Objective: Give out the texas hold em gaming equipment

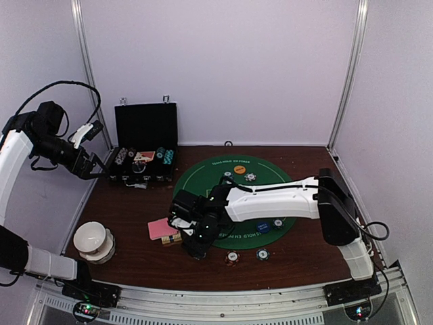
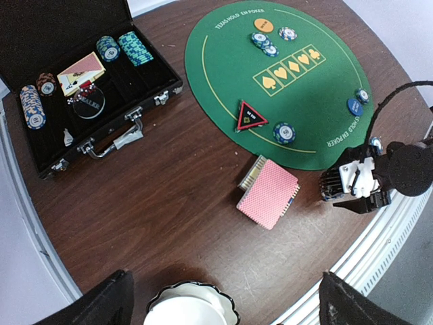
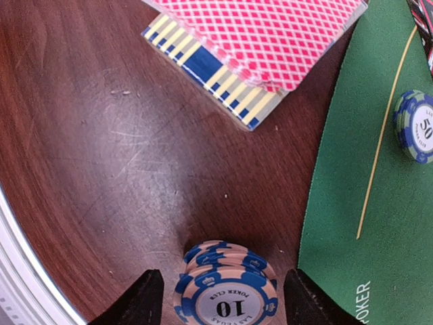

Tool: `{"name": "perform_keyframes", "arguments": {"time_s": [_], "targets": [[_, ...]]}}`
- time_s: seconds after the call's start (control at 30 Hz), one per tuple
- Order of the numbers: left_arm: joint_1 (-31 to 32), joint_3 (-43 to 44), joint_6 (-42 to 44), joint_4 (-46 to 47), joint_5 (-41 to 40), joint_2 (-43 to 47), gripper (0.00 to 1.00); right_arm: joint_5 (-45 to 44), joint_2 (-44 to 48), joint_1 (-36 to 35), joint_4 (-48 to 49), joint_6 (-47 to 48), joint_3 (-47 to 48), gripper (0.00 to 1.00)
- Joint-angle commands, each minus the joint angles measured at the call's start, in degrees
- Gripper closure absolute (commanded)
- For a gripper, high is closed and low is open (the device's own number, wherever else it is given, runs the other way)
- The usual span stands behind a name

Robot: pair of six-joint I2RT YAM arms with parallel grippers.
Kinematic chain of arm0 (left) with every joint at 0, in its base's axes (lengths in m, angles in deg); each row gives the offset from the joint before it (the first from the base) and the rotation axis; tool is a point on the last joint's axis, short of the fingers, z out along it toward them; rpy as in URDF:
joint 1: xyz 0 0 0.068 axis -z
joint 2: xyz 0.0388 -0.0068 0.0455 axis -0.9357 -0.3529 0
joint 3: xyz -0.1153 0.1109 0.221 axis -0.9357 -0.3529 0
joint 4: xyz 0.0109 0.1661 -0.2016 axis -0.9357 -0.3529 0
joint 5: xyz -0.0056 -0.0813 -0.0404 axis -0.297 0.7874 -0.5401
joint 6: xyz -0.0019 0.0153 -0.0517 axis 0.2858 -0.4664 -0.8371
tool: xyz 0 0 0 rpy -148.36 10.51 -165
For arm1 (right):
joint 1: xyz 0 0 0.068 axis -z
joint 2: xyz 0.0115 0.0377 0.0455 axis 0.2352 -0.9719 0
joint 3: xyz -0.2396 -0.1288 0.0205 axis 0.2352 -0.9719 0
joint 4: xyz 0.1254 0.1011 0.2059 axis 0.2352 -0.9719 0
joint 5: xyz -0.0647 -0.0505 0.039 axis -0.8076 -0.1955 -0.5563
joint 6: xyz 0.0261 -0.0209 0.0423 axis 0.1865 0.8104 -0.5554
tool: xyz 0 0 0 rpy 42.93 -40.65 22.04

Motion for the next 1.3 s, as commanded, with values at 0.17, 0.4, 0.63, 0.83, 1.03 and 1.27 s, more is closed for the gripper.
{"name": "perform_keyframes", "arguments": {"time_s": [0.17, 0.4, 0.63, 0.83, 1.03, 1.27], "targets": [[-0.29, 1.06, 0.86, 0.23, 0.57, 0.86, 0.02, 0.12, -0.02, 0.63, -0.30, -0.10, 1.40, 0.43], [-0.29, 1.14, 0.96, 0.28, 0.45, 0.88, 0.02, 0.27, 0.17, 0.79, -0.37, -0.15, 1.16, 0.54], [-0.29, 1.21, 1.00, 0.21, 0.42, 0.88, 0.02, 0.79, 0.81, 0.87, -0.63, -0.22, 1.48, 0.78], [-0.29, 1.40, 1.05, 0.23, 0.51, 0.81, 0.02, 0.84, 2.67, 0.88, -1.80, -0.19, 2.53, 0.90], [-0.29, 1.58, 0.96, 0.23, 0.50, 0.73, 0.03, -0.66, 4.89, 1.46, -2.92, -0.15, 4.63, 0.94], [-0.29, 1.50, 1.18, 0.22, 0.34, 1.03, 0.02, -1.57, 4.45, 4.76, -2.07, -0.45, 5.42, 0.95]]}}
